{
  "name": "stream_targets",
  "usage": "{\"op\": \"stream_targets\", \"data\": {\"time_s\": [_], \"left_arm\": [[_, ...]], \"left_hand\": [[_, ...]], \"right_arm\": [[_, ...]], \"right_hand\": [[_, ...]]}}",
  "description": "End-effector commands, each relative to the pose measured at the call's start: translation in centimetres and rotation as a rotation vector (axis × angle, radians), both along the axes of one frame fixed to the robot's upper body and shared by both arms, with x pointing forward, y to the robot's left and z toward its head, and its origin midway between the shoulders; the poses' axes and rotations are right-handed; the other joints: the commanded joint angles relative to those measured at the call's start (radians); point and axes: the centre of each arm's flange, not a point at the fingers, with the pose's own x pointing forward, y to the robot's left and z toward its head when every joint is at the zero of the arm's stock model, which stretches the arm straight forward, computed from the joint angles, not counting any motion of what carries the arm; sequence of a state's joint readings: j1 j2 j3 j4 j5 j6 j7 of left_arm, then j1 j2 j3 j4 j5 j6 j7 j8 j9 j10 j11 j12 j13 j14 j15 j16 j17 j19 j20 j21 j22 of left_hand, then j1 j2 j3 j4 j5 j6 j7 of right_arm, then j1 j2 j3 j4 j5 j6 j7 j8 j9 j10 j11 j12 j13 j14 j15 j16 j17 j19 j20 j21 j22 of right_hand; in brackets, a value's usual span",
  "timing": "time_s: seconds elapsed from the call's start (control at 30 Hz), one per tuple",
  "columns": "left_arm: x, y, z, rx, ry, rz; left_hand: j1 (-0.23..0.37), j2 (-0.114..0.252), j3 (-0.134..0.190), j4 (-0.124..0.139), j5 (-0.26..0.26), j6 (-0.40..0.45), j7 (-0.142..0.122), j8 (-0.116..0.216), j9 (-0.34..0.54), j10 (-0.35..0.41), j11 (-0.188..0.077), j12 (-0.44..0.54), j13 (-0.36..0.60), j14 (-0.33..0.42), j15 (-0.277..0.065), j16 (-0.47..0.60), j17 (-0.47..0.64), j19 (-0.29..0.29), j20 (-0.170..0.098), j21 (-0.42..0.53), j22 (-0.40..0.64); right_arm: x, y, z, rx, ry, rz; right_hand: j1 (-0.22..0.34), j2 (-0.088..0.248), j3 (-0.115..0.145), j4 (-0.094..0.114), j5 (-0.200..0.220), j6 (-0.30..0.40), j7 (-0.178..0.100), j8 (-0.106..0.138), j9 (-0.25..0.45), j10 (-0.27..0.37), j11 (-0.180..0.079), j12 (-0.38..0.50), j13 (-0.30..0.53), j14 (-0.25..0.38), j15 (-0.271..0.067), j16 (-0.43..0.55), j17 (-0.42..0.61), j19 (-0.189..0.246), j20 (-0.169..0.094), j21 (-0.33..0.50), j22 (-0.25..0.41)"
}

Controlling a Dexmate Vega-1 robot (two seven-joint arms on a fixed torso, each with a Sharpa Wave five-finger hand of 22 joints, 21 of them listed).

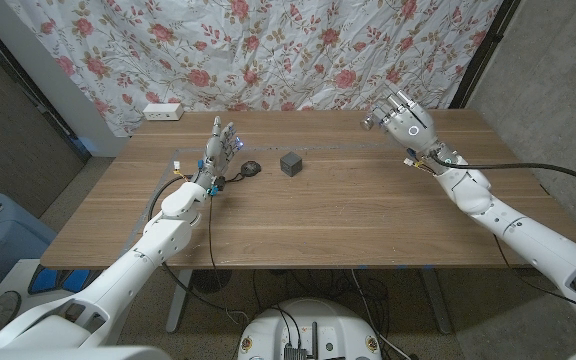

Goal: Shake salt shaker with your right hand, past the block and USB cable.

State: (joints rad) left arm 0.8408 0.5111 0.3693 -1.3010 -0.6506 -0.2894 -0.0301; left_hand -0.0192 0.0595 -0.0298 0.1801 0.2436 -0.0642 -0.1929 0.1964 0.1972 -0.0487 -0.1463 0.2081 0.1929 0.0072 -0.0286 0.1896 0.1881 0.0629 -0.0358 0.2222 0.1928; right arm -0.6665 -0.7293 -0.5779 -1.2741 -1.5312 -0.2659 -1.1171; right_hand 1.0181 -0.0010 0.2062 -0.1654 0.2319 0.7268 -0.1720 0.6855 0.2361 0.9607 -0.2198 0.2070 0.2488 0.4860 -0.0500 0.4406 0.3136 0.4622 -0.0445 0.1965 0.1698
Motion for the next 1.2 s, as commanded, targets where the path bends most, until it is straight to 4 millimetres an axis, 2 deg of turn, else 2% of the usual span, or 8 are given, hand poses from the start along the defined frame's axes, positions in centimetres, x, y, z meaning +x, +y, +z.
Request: {"op": "stream_targets", "data": {"time_s": [0.03,0.47,1.2], "left_arm": [[0.0,0.0,0.0,0.0,0.0,0.0],[0.0,0.0,0.0,0.0,0.0,0.0],[0.0,0.0,0.0,0.0,0.0,0.0]], "left_hand": [[0.0,0.101,-0.002,0.006,0.004,0.003,-0.008,0.004,0.006,0.0,-0.01,0.004,0.004,0.001,-0.106,0.005,0.006,0.005,-0.023,0.005,0.005],[0.0,0.101,-0.002,0.006,0.004,0.003,-0.008,0.004,0.006,0.0,-0.009,0.004,0.004,0.002,-0.106,0.005,0.006,0.005,-0.024,0.005,0.005],[0.0,0.101,-0.002,0.006,0.004,0.004,-0.007,0.005,0.006,-0.001,-0.01,0.004,0.004,0.001,-0.106,0.005,0.006,0.005,-0.024,0.005,0.005]], "right_arm": [[0.2,0.0,-0.5,0.007,0.026,0.014],[0.4,1.6,-2.9,-0.008,0.083,0.058],[-0.1,2.8,-6.9,-0.044,0.157,0.094]], "right_hand": [[0.081,0.077,0.002,0.003,-0.003,0.059,-0.051,0.027,0.028,-0.003,-0.003,0.004,0.002,0.006,-0.147,0.005,0.005,0.005,-0.018,0.004,0.004],[0.087,0.078,0.003,0.002,-0.008,0.059,-0.051,0.03,0.029,-0.003,-0.003,0.004,0.002,0.005,-0.148,0.005,0.007,0.003,-0.019,0.003,0.004],[0.088,0.077,0.003,0.004,-0.014,0.06,-0.051,0.034,0.03,-0.005,-0.003,0.003,0.002,0.005,-0.145,0.002,0.008,0.003,-0.018,0.003,0.004]]}}
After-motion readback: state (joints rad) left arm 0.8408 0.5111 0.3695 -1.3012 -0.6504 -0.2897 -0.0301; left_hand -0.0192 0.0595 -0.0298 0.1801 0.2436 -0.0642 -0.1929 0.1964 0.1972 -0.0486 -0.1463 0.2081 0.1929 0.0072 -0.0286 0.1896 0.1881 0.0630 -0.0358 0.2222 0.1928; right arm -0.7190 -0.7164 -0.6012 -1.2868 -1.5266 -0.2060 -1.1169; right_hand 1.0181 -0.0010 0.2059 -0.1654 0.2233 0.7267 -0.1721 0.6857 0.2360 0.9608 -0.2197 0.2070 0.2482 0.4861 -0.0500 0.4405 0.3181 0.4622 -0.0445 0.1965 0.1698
